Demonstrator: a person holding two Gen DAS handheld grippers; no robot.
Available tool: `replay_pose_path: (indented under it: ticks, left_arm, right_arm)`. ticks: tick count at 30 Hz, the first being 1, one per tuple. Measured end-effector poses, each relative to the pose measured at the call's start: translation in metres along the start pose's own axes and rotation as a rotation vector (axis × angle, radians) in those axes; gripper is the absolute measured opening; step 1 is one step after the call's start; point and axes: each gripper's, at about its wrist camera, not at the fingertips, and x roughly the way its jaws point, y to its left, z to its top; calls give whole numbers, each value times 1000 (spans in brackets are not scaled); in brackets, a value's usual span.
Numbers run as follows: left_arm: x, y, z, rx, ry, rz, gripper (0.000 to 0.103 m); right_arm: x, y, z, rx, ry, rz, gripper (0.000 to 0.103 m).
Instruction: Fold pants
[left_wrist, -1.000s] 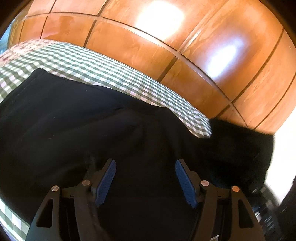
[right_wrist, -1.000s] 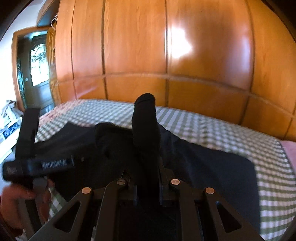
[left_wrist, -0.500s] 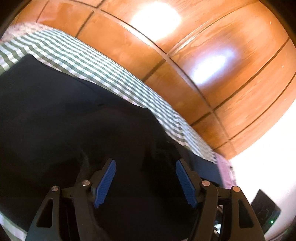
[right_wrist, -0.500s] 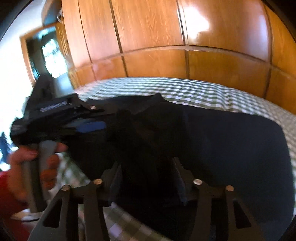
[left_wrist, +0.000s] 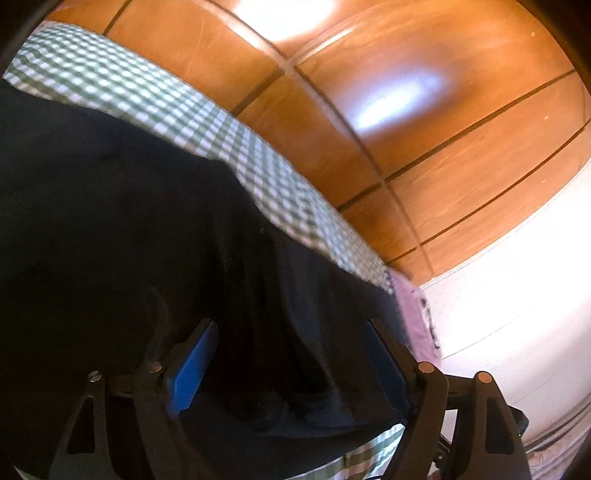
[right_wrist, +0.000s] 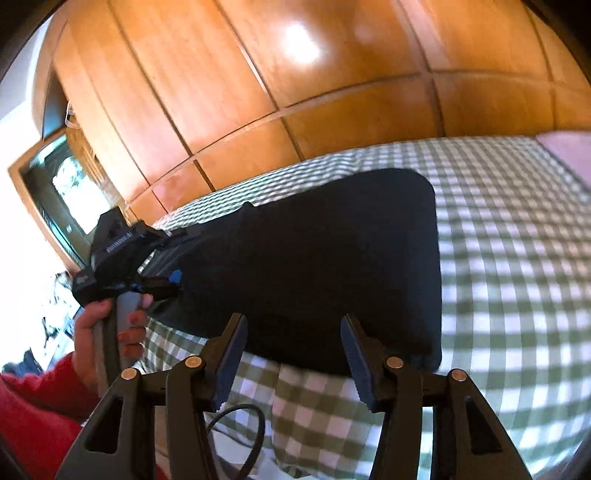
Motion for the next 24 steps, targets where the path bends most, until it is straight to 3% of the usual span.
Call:
replay_pose_path:
  ticks: [4, 7, 11, 15, 19, 22, 24]
  left_arm:
    - [4, -3, -4, 1, 1, 12, 64]
    - [6, -3, -9, 0, 22, 24, 37]
    - [7, 0, -9, 8, 25, 24, 19]
    - [-12, -18, -4, 53, -40, 3, 15]
    - [-47, -50, 2, 167, -136, -8, 15]
    - [-52, -54, 1, 235, -154, 44, 15]
    - [-43, -41, -6, 227, -119, 114, 15]
  right_arm:
    - [-1, -8, -4, 71, 25, 41, 54]
    - [0, -16, -8, 98, 48, 4, 54]
    - [-10, -37, -9, 209, -38, -51, 54]
    - [-12, -45, -7, 310, -83, -97, 48]
    - [-18, -28, -2, 243, -98, -127, 48]
    - [-10, -23, -1, 212, -54, -131, 52]
    - [-3, -24, -3, 215, -20, -134, 54]
